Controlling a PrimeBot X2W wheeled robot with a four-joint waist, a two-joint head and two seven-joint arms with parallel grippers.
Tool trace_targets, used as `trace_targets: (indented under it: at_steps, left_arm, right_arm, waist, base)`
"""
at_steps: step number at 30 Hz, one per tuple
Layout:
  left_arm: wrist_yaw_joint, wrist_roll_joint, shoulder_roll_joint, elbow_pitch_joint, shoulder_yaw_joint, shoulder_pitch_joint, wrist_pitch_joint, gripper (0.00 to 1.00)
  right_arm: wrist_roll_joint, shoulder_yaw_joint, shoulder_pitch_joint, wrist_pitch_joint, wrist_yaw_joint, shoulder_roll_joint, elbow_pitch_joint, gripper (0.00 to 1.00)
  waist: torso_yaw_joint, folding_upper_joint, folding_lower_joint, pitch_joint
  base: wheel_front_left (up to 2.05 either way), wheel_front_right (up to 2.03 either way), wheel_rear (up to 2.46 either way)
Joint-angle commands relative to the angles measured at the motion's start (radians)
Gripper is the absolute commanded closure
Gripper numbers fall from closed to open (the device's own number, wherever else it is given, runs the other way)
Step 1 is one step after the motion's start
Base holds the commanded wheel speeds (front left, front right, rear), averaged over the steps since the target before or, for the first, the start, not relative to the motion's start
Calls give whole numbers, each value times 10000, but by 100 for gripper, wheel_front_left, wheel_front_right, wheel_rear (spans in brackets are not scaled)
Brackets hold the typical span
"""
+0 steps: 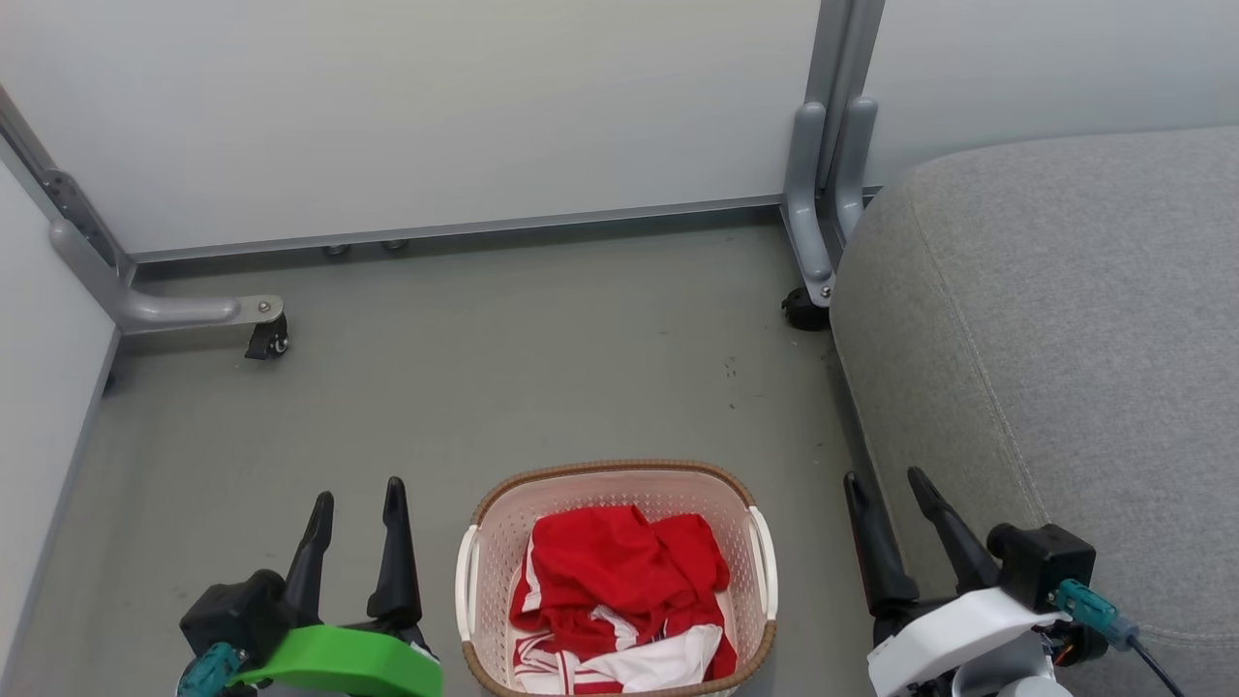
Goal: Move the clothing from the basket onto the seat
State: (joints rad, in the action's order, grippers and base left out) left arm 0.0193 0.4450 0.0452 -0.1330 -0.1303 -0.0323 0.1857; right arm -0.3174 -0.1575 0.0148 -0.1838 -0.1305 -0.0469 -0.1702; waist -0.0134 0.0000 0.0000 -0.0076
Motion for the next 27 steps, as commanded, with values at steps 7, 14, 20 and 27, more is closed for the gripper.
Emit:
trace_targets:
  at_steps: [7,14,20,27]
  left_arm:
    - [-159,-977,63,157,-119,-163,217,0]
    - [-454,-1249,65,-61,-53,-220,354,0]
    - [-438,-1670,67,66,-139,-232,472,0]
    - [-148,-1606,70,191,-35,-393,604,0]
  right_arm:
    - [673,-31,136,-243,-2,-37,150,0]
    - [975,-3,170,-380,-3,-41,97,0]
    - [1206,70,236,-507,-3,-44,103,0]
    - [1327,190,311,-619,-3,-46,41,0]
  waist:
    - [-2,0,0,-28]
    - [-40,0,0,-20]
    - [-42,0,0,4]
    - [-50,0,0,-16]
  base:
    - [0,0,0]
    - [0,0,0]
    - [0,0,0]
    - [0,0,0]
